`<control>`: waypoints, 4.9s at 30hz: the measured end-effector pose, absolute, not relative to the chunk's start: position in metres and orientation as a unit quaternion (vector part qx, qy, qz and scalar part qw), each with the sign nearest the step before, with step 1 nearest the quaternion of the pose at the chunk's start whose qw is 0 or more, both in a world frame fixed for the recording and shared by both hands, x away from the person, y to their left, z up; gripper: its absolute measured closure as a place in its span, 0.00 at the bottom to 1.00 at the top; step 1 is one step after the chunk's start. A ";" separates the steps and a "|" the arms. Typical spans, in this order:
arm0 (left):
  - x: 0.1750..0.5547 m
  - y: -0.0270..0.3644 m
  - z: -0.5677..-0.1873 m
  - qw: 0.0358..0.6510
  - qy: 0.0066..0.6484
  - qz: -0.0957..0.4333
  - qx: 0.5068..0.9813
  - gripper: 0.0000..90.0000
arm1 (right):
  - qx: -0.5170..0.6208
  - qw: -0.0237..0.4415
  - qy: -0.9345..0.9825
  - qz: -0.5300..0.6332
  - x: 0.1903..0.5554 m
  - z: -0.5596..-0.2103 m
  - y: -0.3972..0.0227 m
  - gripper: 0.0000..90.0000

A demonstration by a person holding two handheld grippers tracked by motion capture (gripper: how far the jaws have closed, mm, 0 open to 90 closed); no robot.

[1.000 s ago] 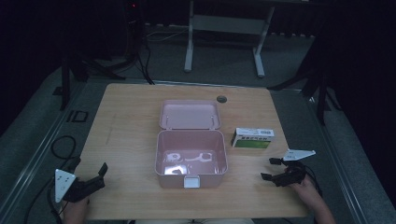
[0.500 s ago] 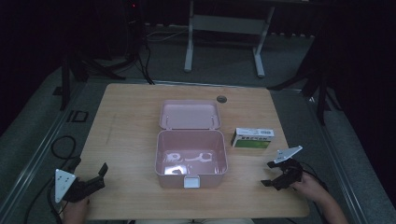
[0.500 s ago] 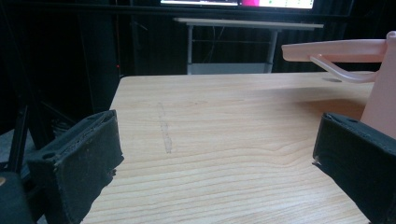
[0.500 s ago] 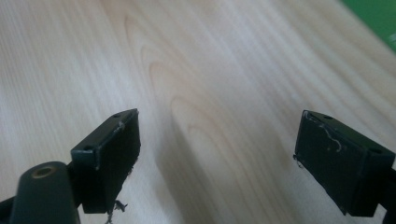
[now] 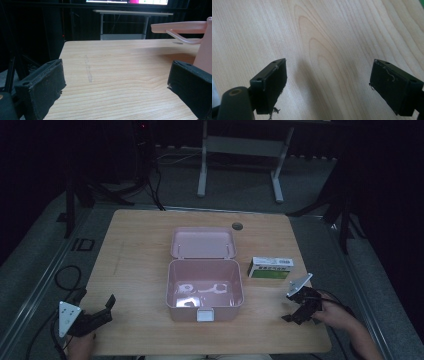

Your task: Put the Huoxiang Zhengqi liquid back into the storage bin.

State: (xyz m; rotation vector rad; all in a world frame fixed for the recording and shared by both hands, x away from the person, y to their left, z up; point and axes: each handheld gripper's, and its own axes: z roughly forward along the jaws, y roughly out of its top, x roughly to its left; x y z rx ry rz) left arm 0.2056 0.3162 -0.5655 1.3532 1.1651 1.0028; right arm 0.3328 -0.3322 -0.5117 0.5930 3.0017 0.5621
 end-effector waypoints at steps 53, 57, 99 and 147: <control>0.205 0.317 -0.565 0.520 0.484 0.414 0.569 0.01 | 0.055 -0.023 0.997 0.043 0.340 -0.480 -0.258 0.15; 0.205 0.318 -0.566 0.522 0.485 0.414 0.566 0.01 | 0.054 -0.018 0.997 0.046 0.342 -0.473 -0.253 0.16; 0.205 0.319 -0.566 0.528 0.481 0.410 0.567 0.01 | 0.035 0.051 0.998 0.021 0.432 -0.402 -0.243 0.35; 0.205 0.318 -0.566 0.527 0.478 0.409 0.572 0.01 | 0.035 0.007 0.999 -0.042 0.482 -0.473 -0.235 0.68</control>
